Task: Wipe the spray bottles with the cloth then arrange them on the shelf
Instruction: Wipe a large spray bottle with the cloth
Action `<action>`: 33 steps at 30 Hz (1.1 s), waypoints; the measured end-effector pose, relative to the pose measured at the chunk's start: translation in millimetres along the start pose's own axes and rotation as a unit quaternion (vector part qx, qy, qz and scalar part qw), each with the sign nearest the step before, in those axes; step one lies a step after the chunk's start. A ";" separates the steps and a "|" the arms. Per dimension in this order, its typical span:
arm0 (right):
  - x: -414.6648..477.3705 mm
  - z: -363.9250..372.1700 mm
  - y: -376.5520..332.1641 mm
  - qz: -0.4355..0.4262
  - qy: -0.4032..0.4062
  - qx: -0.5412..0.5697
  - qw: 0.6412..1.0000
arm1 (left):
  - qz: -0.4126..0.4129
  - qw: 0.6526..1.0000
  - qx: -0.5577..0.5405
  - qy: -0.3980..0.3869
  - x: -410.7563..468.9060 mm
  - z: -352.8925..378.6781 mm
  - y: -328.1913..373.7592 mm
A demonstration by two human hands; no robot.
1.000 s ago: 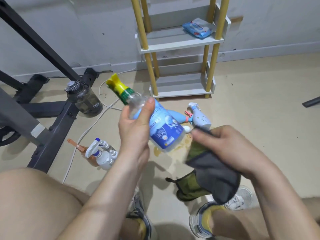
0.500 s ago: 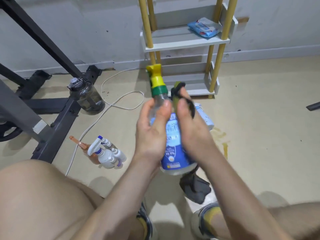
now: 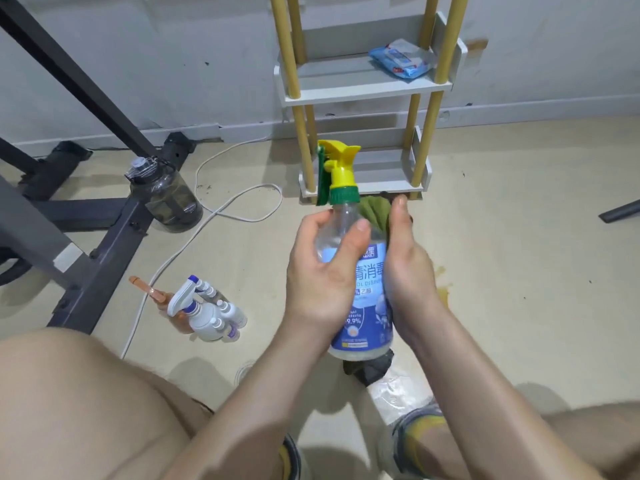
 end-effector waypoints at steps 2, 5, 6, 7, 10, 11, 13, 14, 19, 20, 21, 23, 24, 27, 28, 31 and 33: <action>-24.3 10.5 0.4 -0.129 0.036 -0.121 0.984 | 0.041 0.997 0.037 0.057 11.4 -9.8 11.4; -55.7 50.2 19.8 -0.271 -0.033 -0.249 0.929 | 0.036 0.994 0.074 0.066 33.2 -23.2 15.2; -51.7 53.9 22.5 -0.259 -0.039 -0.258 0.930 | 0.023 0.994 0.094 0.046 34.1 -23.4 13.0; -44.8 51.7 17.6 -0.231 -0.030 -0.218 0.948 | 0.019 0.994 0.108 0.027 31.2 -22.6 8.8; -9.8 21.5 -7.7 -0.118 0.027 -0.039 0.992 | 0.024 0.993 0.112 -0.013 11.1 -12.9 -3.0; 0.8 10.0 -13.8 -0.084 0.042 -0.023 0.995 | 0.021 0.994 0.107 -0.026 3.5 -8.2 -5.8; 4.3 -2.4 -20.9 -0.097 0.067 -0.044 0.992 | 0.014 0.992 0.118 -0.031 -3.4 -2.2 -7.1; -2.0 -2.1 -18.5 -0.140 0.074 -0.061 0.985 | 0.015 0.991 0.133 -0.019 -0.8 -3.8 -5.2; -49.4 39.0 9.4 -0.260 0.044 -0.229 0.937 | 0.002 0.996 0.086 -0.005 19.8 -15.5 0.0; -42.6 35.4 5.0 -0.241 0.044 -0.206 0.948 | 0.016 0.994 0.103 -0.025 18.0 -14.3 0.3; -30.3 27.7 -0.4 -0.217 0.055 -0.157 0.962 | 0.033 0.991 0.121 -0.053 13.1 -11.3 0.6; 0.9 7.9 -16.2 -0.159 0.069 -0.094 0.980 | 0.039 0.985 0.140 -0.094 0.8 -4.4 -2.2; 15.1 -0.9 -21.3 -0.118 0.053 -0.073 0.989 | 0.032 0.981 0.153 -0.112 -4.6 -1.0 -5.4; 8.7 -4.8 -21.1 -0.131 0.046 -0.065 0.988 | 0.050 0.966 0.228 -0.114 -8.1 3.7 -2.6; 0.0 -0.6 -15.0 -0.172 0.065 -0.077 0.980 | 0.053 0.969 0.220 -0.099 -5.6 2.3 2.2; -32.8 20.4 6.7 -0.270 0.063 -0.090 0.956 | -0.015 0.998 0.012 -0.052 6.2 -5.4 7.8; -33.3 22.0 7.1 -0.258 0.046 -0.096 0.960 | -0.064 0.993 -0.080 -0.062 8.1 -6.3 8.6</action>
Point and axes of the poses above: each hand's wrist, its own x-axis towards the middle knuckle, its own z-axis out of the palm, y = z × x, the point moved 6 cm from there along x, towards the middle knuckle, and after that the axes turned 12 degrees about -x, right-handed, at the moved point
